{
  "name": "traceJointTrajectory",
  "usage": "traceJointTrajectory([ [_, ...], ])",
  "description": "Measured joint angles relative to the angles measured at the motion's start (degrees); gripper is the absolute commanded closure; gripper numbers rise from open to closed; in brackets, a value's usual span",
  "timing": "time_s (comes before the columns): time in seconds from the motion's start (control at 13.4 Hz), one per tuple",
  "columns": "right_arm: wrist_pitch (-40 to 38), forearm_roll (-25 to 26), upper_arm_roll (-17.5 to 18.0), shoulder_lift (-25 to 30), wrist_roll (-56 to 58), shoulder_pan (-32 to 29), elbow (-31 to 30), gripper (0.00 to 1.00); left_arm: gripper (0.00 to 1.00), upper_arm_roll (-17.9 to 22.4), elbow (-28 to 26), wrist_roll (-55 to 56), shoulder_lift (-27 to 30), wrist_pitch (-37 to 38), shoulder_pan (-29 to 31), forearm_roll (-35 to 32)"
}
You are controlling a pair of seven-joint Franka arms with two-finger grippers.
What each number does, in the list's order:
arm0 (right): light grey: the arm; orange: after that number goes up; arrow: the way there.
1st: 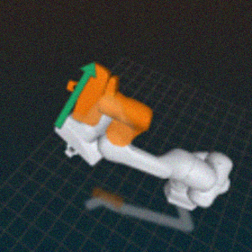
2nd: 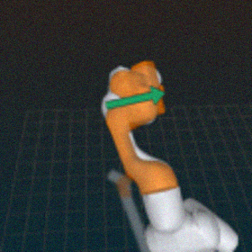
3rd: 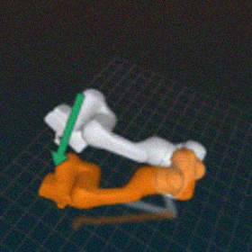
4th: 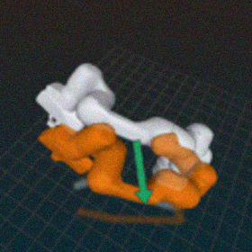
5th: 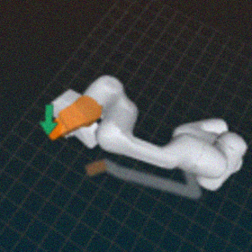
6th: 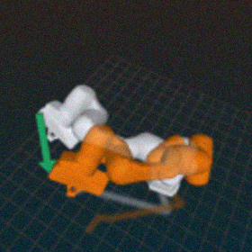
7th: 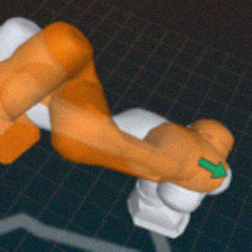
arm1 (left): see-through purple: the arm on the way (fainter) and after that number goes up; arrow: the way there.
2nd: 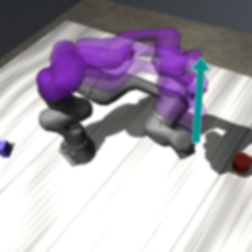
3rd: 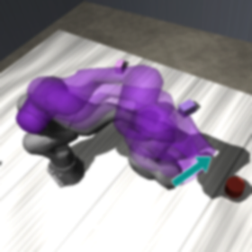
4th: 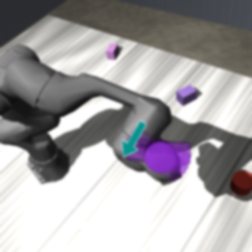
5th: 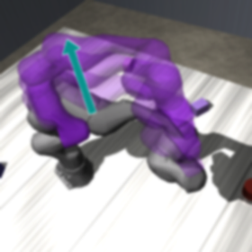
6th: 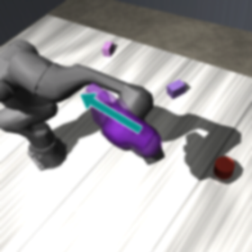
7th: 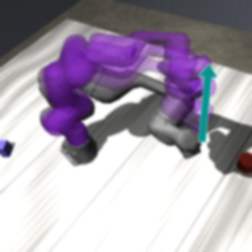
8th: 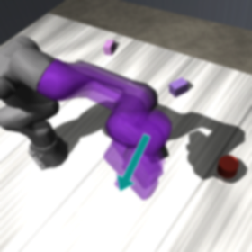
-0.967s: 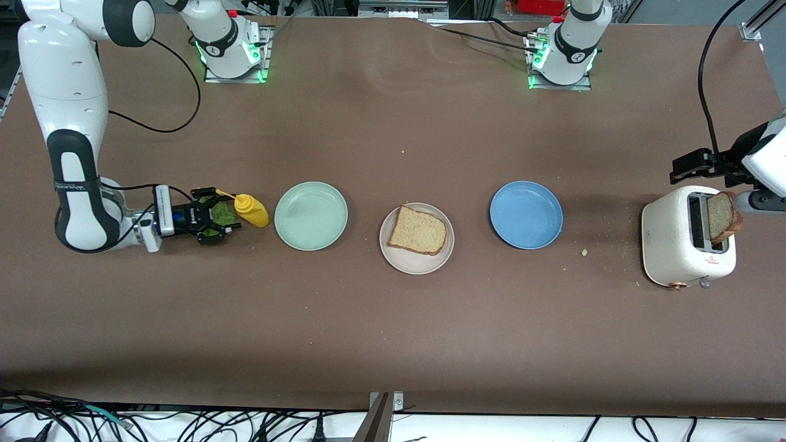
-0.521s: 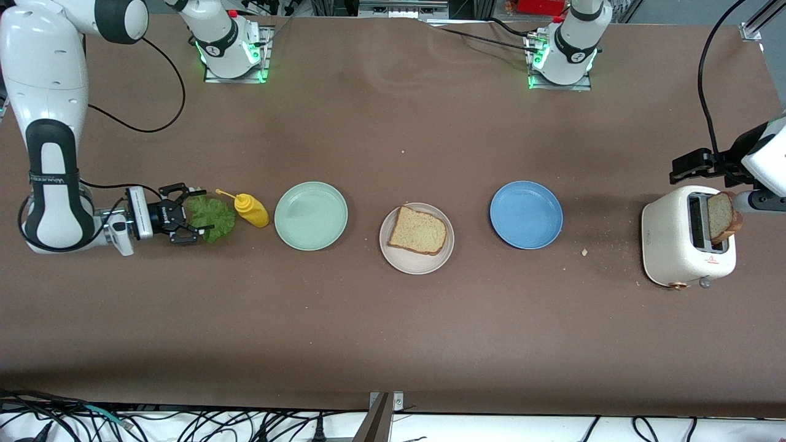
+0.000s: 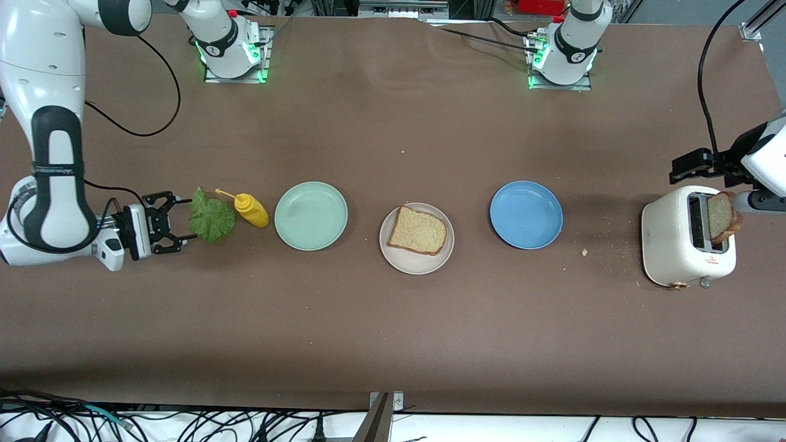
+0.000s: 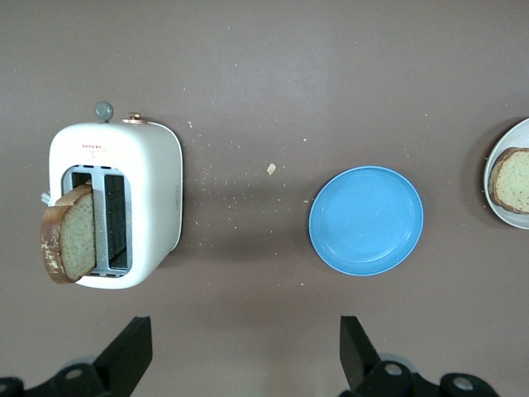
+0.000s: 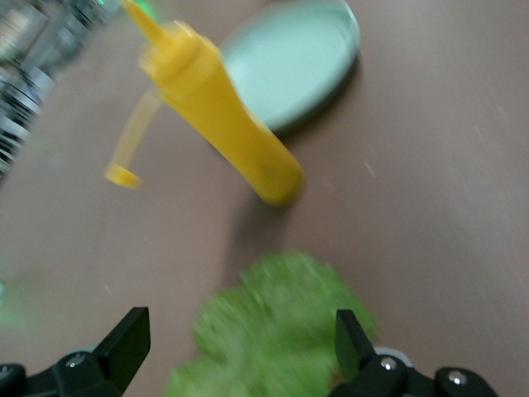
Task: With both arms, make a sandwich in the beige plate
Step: 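Release the bottle and lower the right gripper onto the lettuce leaf, then grasp the green lettuce leaf with the right gripper and lift it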
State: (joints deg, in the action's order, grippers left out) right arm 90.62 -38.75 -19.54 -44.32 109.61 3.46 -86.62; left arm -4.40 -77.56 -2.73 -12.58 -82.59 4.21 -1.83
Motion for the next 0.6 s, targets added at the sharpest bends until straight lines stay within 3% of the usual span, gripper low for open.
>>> traceJointTrajectory([
  [0.22, 5.4, 6.4, -2.3, 0.0, -10.2, 5.6, 0.6, 0.01, 0.0, 0.0, 0.0, 0.0, 0.0, 0.0, 0.0, 0.0],
  [0.6, 10.2, 11.4, -12.1, 0.0, -20.1, 17.2, -0.5, 0.01, 0.0, 0.0, 0.0, 0.0, 0.0, 0.0, 0.0, 0.0],
])
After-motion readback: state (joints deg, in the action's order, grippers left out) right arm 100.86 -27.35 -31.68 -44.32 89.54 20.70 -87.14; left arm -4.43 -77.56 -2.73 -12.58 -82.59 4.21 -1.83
